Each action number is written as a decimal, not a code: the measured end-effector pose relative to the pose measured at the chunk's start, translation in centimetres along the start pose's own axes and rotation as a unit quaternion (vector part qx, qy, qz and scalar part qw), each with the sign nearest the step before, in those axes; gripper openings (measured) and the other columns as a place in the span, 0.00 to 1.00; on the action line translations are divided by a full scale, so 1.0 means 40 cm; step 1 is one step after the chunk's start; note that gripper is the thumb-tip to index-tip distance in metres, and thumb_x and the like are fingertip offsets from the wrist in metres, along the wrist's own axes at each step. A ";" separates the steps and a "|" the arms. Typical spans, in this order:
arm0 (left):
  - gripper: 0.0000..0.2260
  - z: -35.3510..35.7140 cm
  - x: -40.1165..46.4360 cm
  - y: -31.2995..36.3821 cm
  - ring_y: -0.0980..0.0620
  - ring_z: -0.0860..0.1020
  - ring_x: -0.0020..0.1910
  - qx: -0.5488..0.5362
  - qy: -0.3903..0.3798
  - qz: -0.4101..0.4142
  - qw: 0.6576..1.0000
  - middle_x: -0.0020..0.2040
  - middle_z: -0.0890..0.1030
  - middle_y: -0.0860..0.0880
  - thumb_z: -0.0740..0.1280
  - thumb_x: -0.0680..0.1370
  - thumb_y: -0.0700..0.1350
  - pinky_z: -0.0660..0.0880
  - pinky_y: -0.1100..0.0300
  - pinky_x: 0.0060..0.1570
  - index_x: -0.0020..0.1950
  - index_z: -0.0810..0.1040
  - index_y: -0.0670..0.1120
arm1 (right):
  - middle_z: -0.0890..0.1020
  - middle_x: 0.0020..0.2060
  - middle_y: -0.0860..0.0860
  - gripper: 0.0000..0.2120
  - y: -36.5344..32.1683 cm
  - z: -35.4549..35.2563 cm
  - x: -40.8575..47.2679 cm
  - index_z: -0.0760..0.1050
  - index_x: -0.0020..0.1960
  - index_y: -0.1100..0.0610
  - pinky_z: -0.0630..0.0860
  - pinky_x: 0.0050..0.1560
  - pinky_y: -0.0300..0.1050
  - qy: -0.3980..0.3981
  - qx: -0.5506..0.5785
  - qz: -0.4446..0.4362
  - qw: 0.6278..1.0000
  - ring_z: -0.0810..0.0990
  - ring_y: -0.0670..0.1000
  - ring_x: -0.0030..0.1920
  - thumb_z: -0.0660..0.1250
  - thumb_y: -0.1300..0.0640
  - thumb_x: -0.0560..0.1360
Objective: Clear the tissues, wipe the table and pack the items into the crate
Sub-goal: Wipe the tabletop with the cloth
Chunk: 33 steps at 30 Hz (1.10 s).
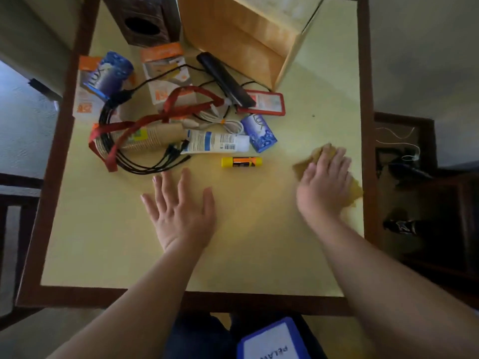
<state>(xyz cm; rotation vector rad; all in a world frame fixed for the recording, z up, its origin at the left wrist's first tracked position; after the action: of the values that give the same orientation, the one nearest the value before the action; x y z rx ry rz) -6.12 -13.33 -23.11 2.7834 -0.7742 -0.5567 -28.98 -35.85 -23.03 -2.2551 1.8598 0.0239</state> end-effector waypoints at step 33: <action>0.30 -0.015 -0.001 -0.004 0.47 0.48 0.85 -0.046 0.062 0.018 0.997 0.84 0.57 0.44 0.60 0.81 0.66 0.42 0.41 0.82 0.81 0.63 0.58 | 0.56 0.83 0.56 0.27 0.023 0.013 -0.148 0.57 0.84 0.50 0.56 0.80 0.63 -0.023 0.022 -0.110 0.993 0.53 0.60 0.83 0.50 0.51 0.85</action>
<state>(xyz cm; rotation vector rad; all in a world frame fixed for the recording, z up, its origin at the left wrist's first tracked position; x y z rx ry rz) -5.84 -13.12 -22.62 2.6843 -0.7501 -0.3973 -31.01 -30.18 -22.81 -2.3944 1.5637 -0.0021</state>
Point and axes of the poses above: each hand's wrist, its own x-axis towards the middle knuckle, its own z-axis out of the palm, y = z × x, the point moved 7 cm from there along x, towards the middle knuckle
